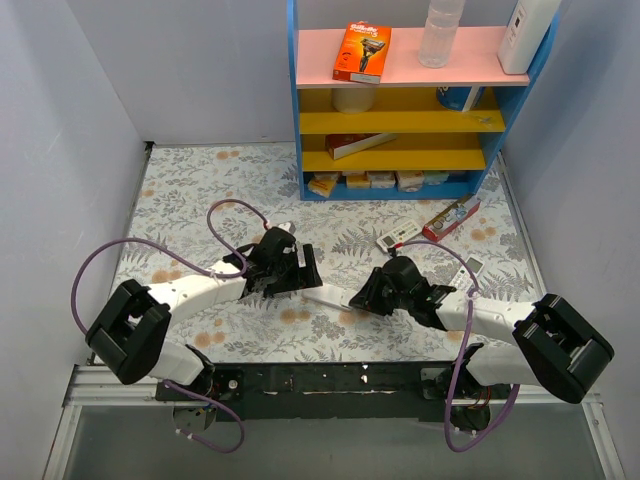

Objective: Load the batteries into the remote control
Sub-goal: Load the battery cover into the remote control.

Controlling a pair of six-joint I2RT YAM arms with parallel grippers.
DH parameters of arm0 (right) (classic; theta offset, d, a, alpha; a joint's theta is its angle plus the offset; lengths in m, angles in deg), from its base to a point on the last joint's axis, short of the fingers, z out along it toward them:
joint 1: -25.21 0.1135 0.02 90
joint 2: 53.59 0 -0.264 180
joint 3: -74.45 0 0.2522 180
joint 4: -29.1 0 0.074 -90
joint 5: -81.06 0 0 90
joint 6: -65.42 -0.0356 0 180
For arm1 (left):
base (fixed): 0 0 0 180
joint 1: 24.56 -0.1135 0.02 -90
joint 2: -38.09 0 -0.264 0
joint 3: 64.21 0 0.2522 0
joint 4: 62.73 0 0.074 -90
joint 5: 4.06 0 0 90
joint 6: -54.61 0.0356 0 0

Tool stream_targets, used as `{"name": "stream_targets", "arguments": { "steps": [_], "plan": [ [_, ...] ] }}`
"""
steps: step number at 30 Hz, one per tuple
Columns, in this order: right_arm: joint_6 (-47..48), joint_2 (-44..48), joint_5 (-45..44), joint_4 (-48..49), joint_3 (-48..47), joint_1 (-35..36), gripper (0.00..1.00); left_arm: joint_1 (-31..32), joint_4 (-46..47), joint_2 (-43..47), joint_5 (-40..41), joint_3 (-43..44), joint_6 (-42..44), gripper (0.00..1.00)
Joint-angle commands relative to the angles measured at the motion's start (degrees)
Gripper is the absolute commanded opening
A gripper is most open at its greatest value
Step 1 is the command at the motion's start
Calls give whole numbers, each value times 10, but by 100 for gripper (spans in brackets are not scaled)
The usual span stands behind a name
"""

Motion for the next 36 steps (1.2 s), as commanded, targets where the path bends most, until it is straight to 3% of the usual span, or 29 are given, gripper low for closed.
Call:
{"name": "stream_targets", "arguments": {
  "steps": [1,12,18,36],
  "plan": [
    [9,2,-12,-29,-28,3,34,-1,-17,-15,-2,36,24,83],
    [18,15,-40,-67,-34,4,34,-1,-51,-47,-11,76,49,79],
    [39,20,-45,-85,-62,6,43,-1,-67,-57,-12,91,52,78],
    [52,-35,-81,-160,-119,18,43,13,-85,-80,-11,108,64,77]
  ]
}}
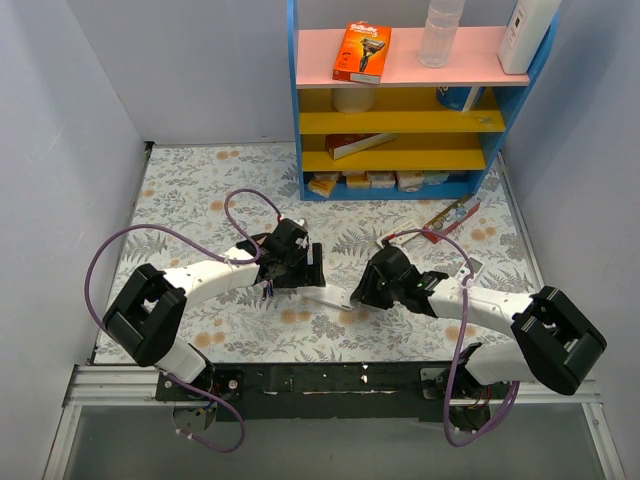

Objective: Load the batteries into the remote control
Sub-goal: Load the battery cover into the remote control.

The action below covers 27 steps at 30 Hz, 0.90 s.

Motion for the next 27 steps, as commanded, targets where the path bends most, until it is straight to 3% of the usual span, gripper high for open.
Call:
{"name": "stream_targets", "arguments": {
  "steps": [1,27],
  "plan": [
    [10,-16,-19,-16,-28,8,42,6,-6,-8,1,22,12,77],
    [39,-78,7,-60,-71,24,40,17,-18,-42,3,32,20,70]
  ]
}}
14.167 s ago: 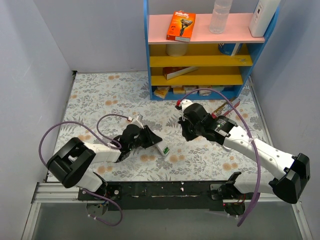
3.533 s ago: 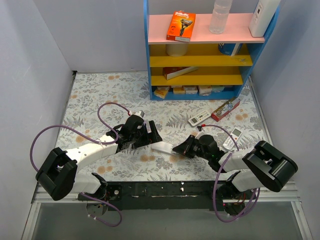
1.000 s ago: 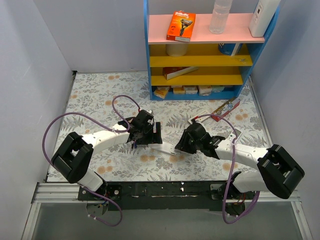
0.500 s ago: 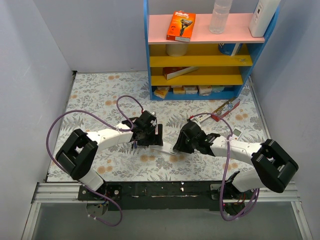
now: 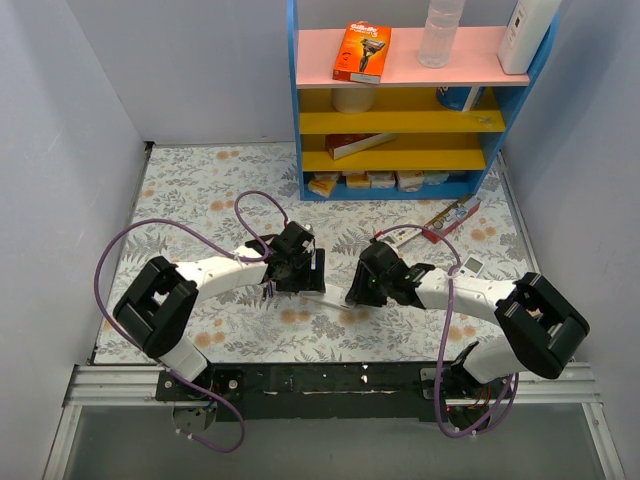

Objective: Load the batteries into the remote control
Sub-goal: Load the battery cover into the remote control.

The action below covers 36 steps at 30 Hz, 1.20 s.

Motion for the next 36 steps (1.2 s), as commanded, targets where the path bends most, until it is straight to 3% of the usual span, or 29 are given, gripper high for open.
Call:
{"name": "stream_targets", "arguments": {
  "steps": [1,17,23,36],
  "plan": [
    [15,-10,4,-32,-18,11,40,3,-4,-5,-1,16,5,68],
    [75,-50,3,-93,-84,11,40,30,4,-29,-48,13,-13,53],
    [99,-49,10,-111,-96,11,40,49,19,-17,-64,2,-34,52],
    [4,-48,73,-53,-47,9,39,62,30,-15,-82,2,-45,52]
  ]
}}
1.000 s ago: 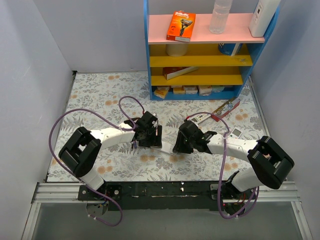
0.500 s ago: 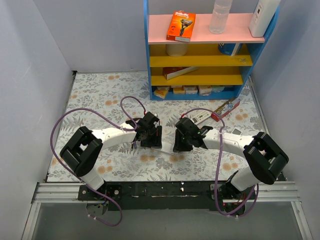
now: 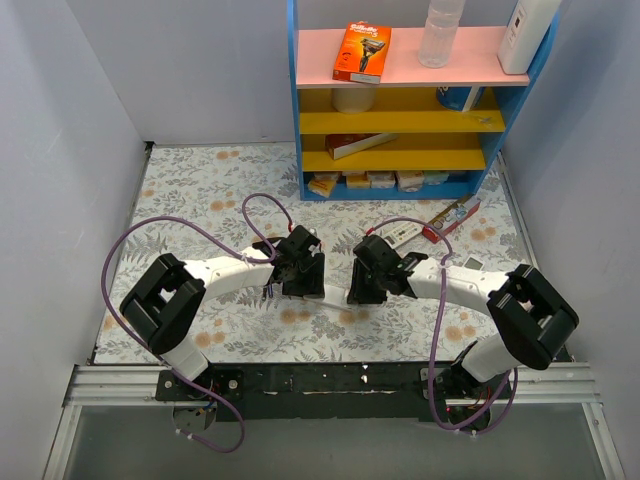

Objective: Load the batteries into the remote control
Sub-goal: Load the battery cover into the remote control.

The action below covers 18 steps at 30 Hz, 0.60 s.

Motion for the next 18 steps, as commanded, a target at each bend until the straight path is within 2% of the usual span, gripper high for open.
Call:
{"name": "stream_targets", "arguments": {
  "steps": [1,6,18],
  "plan": [
    [-56,-5,59,41,27,8,39,37,35,6,-86,-5,-22,52],
    [-62,-9,56,7,14,6,39,37,39,11,-80,-13,-28,52],
    [-106,39,59,27,59,2,36,38,40,33,-77,-36,-59,52]
  ]
}}
